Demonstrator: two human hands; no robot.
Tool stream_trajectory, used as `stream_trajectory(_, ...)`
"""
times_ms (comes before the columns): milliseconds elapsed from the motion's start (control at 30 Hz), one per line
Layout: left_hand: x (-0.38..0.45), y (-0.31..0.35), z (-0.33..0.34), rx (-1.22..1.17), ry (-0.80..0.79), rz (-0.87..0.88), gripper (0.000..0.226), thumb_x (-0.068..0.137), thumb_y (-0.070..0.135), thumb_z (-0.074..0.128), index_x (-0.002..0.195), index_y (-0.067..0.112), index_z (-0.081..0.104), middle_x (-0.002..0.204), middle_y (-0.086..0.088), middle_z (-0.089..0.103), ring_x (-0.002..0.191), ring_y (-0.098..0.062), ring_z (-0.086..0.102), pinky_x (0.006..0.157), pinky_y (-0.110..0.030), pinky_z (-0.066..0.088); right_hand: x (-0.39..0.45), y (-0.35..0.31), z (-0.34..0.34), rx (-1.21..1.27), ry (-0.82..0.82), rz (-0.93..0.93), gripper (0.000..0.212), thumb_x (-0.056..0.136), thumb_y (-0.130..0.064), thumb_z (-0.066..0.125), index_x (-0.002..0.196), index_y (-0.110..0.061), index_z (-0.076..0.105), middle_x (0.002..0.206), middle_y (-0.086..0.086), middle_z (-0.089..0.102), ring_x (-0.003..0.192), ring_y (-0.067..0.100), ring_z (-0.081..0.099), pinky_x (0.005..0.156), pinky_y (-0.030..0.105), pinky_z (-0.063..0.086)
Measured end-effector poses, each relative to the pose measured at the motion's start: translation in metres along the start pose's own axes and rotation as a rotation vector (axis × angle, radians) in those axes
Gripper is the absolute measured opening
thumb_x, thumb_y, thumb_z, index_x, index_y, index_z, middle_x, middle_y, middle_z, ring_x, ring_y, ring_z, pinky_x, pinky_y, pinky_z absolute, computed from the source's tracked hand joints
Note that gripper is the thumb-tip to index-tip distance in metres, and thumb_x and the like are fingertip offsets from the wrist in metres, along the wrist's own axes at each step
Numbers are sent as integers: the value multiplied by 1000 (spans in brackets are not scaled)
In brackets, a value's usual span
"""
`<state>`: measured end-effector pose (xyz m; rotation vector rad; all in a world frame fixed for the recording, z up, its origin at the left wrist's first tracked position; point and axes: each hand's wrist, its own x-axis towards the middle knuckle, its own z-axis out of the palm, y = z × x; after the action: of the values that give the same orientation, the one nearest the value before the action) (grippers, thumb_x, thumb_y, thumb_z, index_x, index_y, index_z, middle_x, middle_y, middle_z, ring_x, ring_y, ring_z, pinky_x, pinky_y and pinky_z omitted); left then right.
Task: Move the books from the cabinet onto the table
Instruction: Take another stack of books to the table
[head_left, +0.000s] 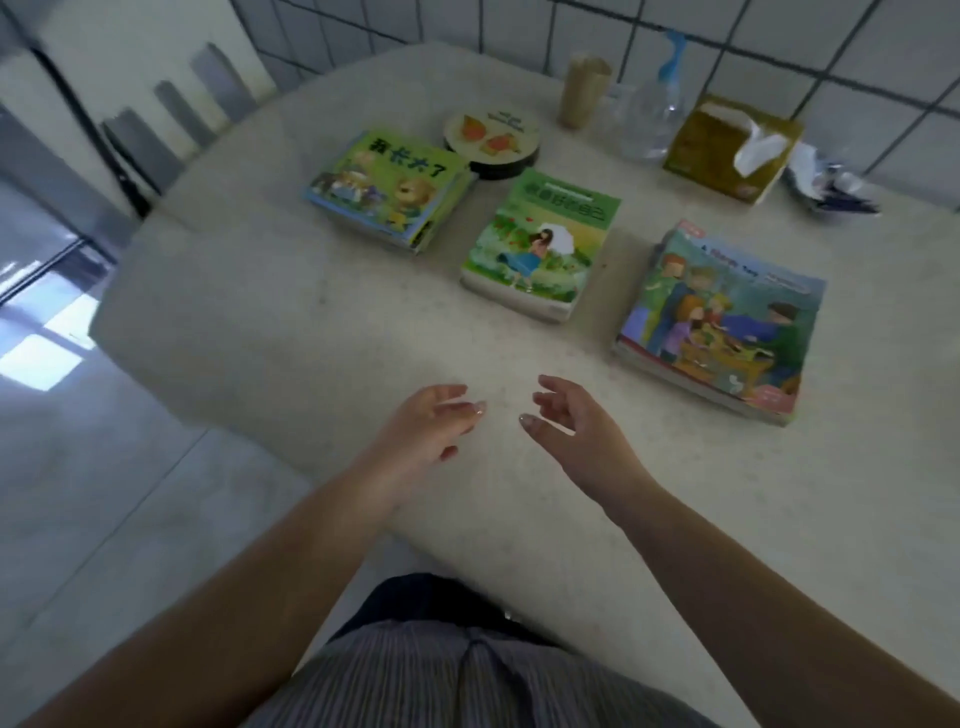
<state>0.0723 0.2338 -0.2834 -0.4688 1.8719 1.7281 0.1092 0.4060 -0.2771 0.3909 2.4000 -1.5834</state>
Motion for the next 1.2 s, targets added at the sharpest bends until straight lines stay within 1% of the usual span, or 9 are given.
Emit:
stream_trajectory(100,-29,-19,-42,-57,65,-1,30,87,24,64,115,24,52,110,3,63,103,-15,61,88,-33,45,-9,-21,40,-53,-88,-55,54,84,-30,67,133,-22,46,121,-6,57,116,10,54,102,29,41)
stream_trajectory(200,-69,-40,-85,-148,131,-13,33,90,21,61,121,18,51,111,0,62,110,-19,58,94,-36,43,-29,-41,87,-96,-178,-107,54,84,-29,68,133,-21,47,122,-3,57,116,10,54,101,27,41)
stream_trajectory(300,-112,-70,-132,-285,209,-28,30,91,11,58,121,11,52,112,-6,61,108,-21,58,91,-35,42,-56,-56,141,-140,-278,-152,55,84,-28,68,134,-20,46,124,-2,56,119,13,54,103,32,42)
stream_trajectory(367,-149,-98,-171,-330,295,-40,38,88,18,63,125,13,52,114,-4,62,107,-18,60,89,-32,44,-83,-67,186,-185,-378,-190,56,84,-30,66,135,-21,45,127,-2,54,120,13,52,103,33,42)
stream_trajectory(533,-241,-160,-245,-408,474,-9,47,86,25,65,130,15,50,120,-6,61,110,-19,59,101,-40,45,-147,-92,277,-249,-585,-296,56,85,-31,66,135,-20,45,131,1,54,120,13,52,102,32,43)
stream_trajectory(667,-326,-224,-295,-509,657,20,48,87,28,64,131,18,48,119,-3,59,108,-15,59,93,-35,46,-211,-109,355,-326,-787,-402,57,86,-33,64,137,-22,42,136,2,52,123,13,50,103,36,44)
stream_trajectory(767,-384,-273,-318,-626,823,25,46,87,27,64,130,20,49,118,-1,60,104,-11,59,89,-33,47,-261,-119,409,-401,-934,-503,58,86,-32,64,138,-21,41,137,3,51,124,14,49,101,33,44)
stream_trajectory(967,-479,-352,-329,-917,1131,42,45,87,24,64,129,18,50,119,-4,61,107,-14,60,91,-34,46,-355,-122,497,-548,-1227,-647,58,86,-33,63,139,-21,40,139,2,51,125,14,49,99,29,42)
stream_trajectory(1200,-550,-416,-331,-1176,1400,56,42,88,24,64,127,18,51,115,-2,61,105,-14,60,84,-31,45,-440,-118,582,-650,-1489,-744,57,85,-35,64,137,-25,43,133,-3,54,118,8,50,100,30,43)
